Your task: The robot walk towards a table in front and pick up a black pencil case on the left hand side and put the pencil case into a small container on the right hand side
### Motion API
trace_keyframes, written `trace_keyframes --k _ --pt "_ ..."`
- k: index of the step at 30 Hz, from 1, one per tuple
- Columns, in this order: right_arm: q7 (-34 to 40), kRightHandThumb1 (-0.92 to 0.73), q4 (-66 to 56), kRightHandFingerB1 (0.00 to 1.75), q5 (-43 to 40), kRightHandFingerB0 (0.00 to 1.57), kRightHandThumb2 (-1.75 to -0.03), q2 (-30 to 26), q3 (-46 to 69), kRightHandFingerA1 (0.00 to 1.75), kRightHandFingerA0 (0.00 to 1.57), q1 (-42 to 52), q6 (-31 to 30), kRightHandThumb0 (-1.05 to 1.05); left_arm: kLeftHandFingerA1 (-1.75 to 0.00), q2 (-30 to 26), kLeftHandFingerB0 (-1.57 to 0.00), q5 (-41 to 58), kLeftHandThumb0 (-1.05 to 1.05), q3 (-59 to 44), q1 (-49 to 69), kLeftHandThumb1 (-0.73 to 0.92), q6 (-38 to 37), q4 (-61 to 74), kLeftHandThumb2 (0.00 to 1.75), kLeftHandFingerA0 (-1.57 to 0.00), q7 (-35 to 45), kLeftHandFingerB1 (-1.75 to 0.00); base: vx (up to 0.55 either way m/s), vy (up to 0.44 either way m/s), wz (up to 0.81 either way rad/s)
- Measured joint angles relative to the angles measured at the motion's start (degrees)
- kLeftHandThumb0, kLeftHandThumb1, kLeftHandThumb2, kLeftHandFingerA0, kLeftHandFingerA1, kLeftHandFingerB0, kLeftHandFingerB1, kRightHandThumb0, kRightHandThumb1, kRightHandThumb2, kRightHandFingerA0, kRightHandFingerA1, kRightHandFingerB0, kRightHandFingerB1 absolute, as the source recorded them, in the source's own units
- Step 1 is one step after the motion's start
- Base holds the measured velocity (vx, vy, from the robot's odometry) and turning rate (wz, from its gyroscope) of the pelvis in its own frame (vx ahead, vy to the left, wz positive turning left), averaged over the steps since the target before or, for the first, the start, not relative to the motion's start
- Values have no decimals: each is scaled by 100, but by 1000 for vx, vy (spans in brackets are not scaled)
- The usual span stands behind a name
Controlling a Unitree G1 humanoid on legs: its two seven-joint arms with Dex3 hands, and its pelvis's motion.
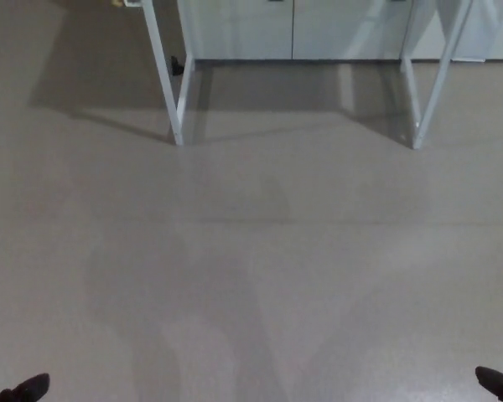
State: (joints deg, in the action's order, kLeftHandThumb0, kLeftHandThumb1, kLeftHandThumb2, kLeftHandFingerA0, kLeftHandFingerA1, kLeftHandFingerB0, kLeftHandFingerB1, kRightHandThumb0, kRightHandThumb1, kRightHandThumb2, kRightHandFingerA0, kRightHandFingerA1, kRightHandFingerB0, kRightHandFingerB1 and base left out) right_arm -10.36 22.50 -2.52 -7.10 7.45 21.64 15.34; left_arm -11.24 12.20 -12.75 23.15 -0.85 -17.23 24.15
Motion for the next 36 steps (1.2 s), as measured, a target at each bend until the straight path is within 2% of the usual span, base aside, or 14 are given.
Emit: trace_keyframes --k 15,28,36 --pt "68 -47 3 40 52 30 -53 38 -86 48 51 51 29 -45 -37 -153 -12 -75 -33 66 -48 52 -3 -76 56 -21 -99 -27 286 141 -7" --pt "91 -47 28 39 38 31 -53 4 -72 47 51 85 34 -47 -38 -162 -12 -108 -33 168 12 51 -87 -134 56 -21 -122 -27 205 -157 8" --pt "105 -47 99 38 38 29 -54 8 -79 48 52 113 51 -52 -37 -170 -12 -193 -36 211 32 52 -97 -177 56 -22 -129 -27 160 66 -5"
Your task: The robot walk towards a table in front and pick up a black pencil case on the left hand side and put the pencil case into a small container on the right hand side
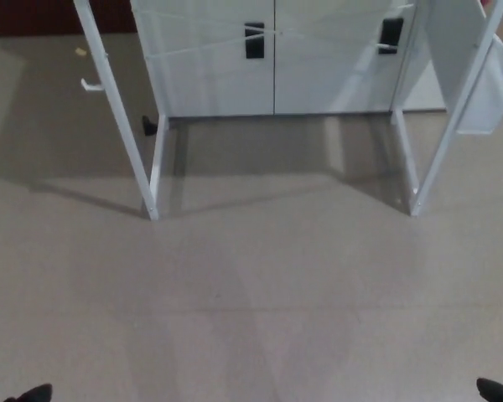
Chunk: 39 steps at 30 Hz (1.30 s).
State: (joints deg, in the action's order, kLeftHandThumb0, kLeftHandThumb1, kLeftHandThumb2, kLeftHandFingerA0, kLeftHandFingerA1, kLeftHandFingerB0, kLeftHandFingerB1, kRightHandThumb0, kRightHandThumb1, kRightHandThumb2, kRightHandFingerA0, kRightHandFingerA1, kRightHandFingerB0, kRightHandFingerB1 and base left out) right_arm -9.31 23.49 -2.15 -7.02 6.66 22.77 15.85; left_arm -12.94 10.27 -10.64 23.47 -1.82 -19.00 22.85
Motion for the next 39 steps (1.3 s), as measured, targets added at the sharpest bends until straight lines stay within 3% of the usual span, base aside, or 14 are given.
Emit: trace_keyframes --k 11,12,16,17,18,38,39 --pt "9 -47 42 38 25 30 -54 35 -81 48 53 -32 64 -51 -37 -88 -11 -83 -35 20 -2 53 -48 -7 57 -19 -56 -25 166 84 7" --pt "12 -39 57 47 30 27 -72 35 -85 57 52 -28 70 -56 -37 -92 -11 -85 -36 22 -1 53 -48 -8 57 -20 -55 -25 135 -111 5" --pt "29 -38 112 47 36 26 -73 60 -104 58 52 -12 80 -55 -37 -111 -12 -92 -36 21 -5 53 -65 -26 57 -22 -54 -27 218 -172 13" --pt "36 -38 89 47 36 26 -73 36 -96 58 52 -11 105 -55 -37 -95 -12 -99 -36 47 -8 53 -75 -19 57 -22 -55 -27 269 -164 34" --pt "48 -47 92 39 37 32 -54 17 -85 48 55 -12 109 -48 -38 -84 -13 -103 -36 63 -14 52 -81 -11 57 -22 -52 -27 260 -157 4" --pt "172 -49 130 38 149 31 -54 22 -165 47 56 -27 181 -50 -38 -210 -13 -156 -36 92 -6 53 -73 176 57 -24 -117 -27 236 78 -4" --pt "173 -40 148 47 156 25 -75 22 -164 58 52 -21 186 -58 -38 -214 -14 -161 -37 94 12 53 -73 177 57 -25 -119 -27 238 -13 9"
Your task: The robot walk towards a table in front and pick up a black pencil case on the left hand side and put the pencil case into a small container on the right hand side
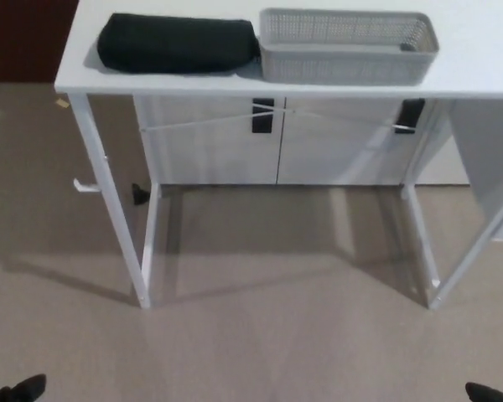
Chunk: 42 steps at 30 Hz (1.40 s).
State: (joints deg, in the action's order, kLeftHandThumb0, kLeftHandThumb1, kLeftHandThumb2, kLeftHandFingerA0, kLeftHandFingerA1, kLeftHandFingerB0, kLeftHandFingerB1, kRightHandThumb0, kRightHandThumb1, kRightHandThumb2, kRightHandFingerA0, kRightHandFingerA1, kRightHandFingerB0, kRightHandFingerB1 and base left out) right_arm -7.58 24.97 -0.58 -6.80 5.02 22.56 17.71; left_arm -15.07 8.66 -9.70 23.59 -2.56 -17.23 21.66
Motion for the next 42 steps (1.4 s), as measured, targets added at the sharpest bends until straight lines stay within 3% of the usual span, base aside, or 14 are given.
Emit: trace_keyframes --k 1,2,5,6,7,9,10,14,15,16,18,19,41,42 --pt "1 -40 8 47 5 25 -75 0 0 58 52 2 8 -58 -38 0 -14 -1 -37 0 3 53 0 -3 57 -25 0 -27 235 -40 10" --pt "6 -49 17 38 16 30 -55 -1 -2 48 55 7 17 -51 -37 -2 -13 -5 -37 1 3 53 -1 -10 57 -25 0 -27 275 -81 9" --pt "11 -49 42 38 25 30 -54 -2 -2 47 55 18 36 -51 -37 -12 -14 -32 -37 10 13 53 0 -15 57 -25 -3 -27 206 -147 16" --pt "12 -41 46 47 26 27 -75 -2 -2 57 52 21 37 -59 -37 -14 -13 -43 -36 14 16 54 0 -15 57 -25 -6 -27 339 -154 20" --pt "15 -41 84 47 31 26 -75 -5 -3 57 52 15 25 -59 -36 -1 -14 -54 -38 21 16 54 1 -11 57 -26 -15 -27 343 -250 -35" --pt "34 -41 74 48 38 26 -74 -54 18 57 52 -20 61 -59 -35 4 -15 -86 -39 75 -68 54 -8 2 57 -27 -26 -27 329 -215 44" --pt "49 -50 81 38 41 30 -55 -71 27 47 55 -29 63 -52 -36 2 -14 -101 -36 83 -80 54 -9 4 57 -26 -39 -27 224 -165 9" --pt "73 -41 92 47 65 26 -74 -83 3 57 52 -37 91 -58 -36 3 -13 -130 -38 112 -13 54 -8 41 57 -25 -52 -27 216 -75 -3" --pt "75 -49 92 39 66 30 -54 -83 3 48 55 -38 91 -50 -36 3 -14 -135 -39 116 -6 53 -8 40 57 -25 -52 -27 208 -3 -8" --pt "82 -41 92 48 71 26 -74 -84 2 57 51 -42 93 -57 -36 3 -14 -144 -38 123 -5 54 -8 39 57 -26 -55 -27 186 44 -19" --pt "89 -41 93 48 85 25 -74 -89 -4 57 51 -28 101 -56 -36 3 -15 -149 -36 129 14 54 -9 36 57 -27 -54 -27 214 80 -26" --pt "91 -51 93 39 92 29 -55 -96 -6 49 54 4 110 -49 -37 6 -14 -150 -36 131 41 54 -10 35 57 -25 -55 -27 190 145 -29" --pt "75 -50 861 39 145 30 -55 -30 -44 52 55 943 974 -54 -38 -220 -16 -383 -45 425 851 53 -337 -286 56 -26 -4 -29 176 23 -1" --pt "83 -50 869 40 146 30 -55 -37 -39 53 56 957 1006 -55 -46 -227 -13 -392 -52 442 858 41 -348 -300 69 -23 9 -38 88 -84 -7"
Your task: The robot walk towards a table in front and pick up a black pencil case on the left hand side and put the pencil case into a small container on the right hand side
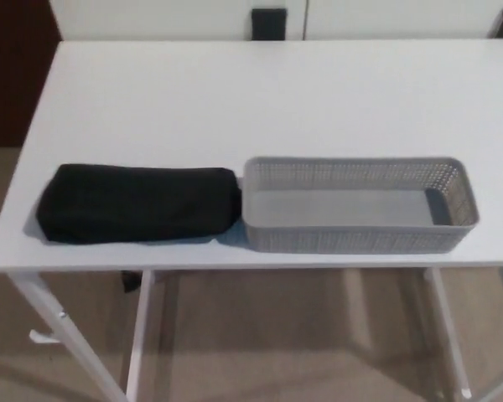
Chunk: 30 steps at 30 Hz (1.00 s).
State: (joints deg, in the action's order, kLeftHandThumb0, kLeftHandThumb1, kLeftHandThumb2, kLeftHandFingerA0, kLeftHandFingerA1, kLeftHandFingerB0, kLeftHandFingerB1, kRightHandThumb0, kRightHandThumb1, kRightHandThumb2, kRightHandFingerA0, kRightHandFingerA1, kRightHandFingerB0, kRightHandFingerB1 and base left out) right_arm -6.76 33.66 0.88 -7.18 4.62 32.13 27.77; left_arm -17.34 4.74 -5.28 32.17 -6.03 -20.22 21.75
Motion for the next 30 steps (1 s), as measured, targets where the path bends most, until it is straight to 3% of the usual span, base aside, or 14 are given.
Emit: trace_keyframes --k 1,2,4,8,9,10,16,17,18,20,21,23,24,30 --pt "9 -50 20 40 1 30 -55 2 0 52 56 6 51 -55 -46 -21 -13 -16 -50 27 5 41 -21 -8 70 -23 12 -38 0 0 0" --pt "8 -49 35 39 4 29 -55 6 -5 52 55 9 78 -55 -39 -34 -19 -28 -42 42 5 52 -30 -9 56 -29 13 -29 36 -19 -10" --pt "13 -49 24 40 6 30 -54 4 -8 52 55 42 127 -53 -47 -62 -14 -57 -50 77 3 41 -29 -18 69 -24 12 -38 0 0 0" --pt "26 -50 -63 40 25 29 -55 0 -28 53 52 107 152 -55 -47 -90 -13 -125 -48 134 -13 41 -29 -57 70 -24 13 -39 22 132 -12" --pt "35 -50 -65 41 43 29 -55 0 -37 54 53 112 154 -56 -39 -102 -18 -135 -42 140 -10 53 -29 -49 56 -28 14 -29 72 203 -10" --pt "44 -50 -62 41 58 29 -55 11 -47 54 53 107 164 -56 -39 -101 -18 -143 -42 153 -32 53 -18 -60 56 -28 14 -29 93 265 -21" --pt "45 -49 -62 39 107 30 -55 35 -104 50 55 157 199 -53 -46 -272 -11 -165 -51 164 -39 42 -27 -60 71 -22 21 -38 79 142 2" --pt "43 -49 -55 39 98 30 -55 35 -94 50 55 146 203 -53 -46 -279 -11 -165 -51 174 -39 42 -27 -46 71 -22 22 -38 95 18 5" --pt "43 -49 7 39 93 30 -54 36 -85 50 56 109 216 -52 -38 -284 -16 -166 -45 182 -41 53 -27 -31 57 -27 23 -28 108 17 13" --pt "41 -50 148 38 86 30 -55 39 -74 50 56 33 246 -54 -37 -289 -16 -165 -45 190 -62 53 -28 -34 57 -27 24 -28 95 -45 9" --pt "40 -49 244 39 84 30 -55 39 -61 50 56 -21 265 -53 -46 -289 -10 -164 -52 196 -80 41 -29 -46 71 -22 27 -38 54 -80 9" --pt "41 -51 318 39 80 30 -55 38 -45 51 57 -73 291 -55 -46 -289 -10 -163 -51 204 -112 41 -31 -94 71 -21 35 -38 43 -83 5" --pt "50 -52 324 40 91 30 -56 34 -45 52 55 -80 310 -56 -38 -289 -15 -163 -46 206 -122 54 -31 -116 57 -26 42 -28 34 -83 4" --pt "64 -51 221 39 99 29 -55 19 -47 51 55 -40 379 -53 -38 -289 -16 -159 -45 212 -118 53 -29 -94 57 -27 73 -28 5 -13 2"
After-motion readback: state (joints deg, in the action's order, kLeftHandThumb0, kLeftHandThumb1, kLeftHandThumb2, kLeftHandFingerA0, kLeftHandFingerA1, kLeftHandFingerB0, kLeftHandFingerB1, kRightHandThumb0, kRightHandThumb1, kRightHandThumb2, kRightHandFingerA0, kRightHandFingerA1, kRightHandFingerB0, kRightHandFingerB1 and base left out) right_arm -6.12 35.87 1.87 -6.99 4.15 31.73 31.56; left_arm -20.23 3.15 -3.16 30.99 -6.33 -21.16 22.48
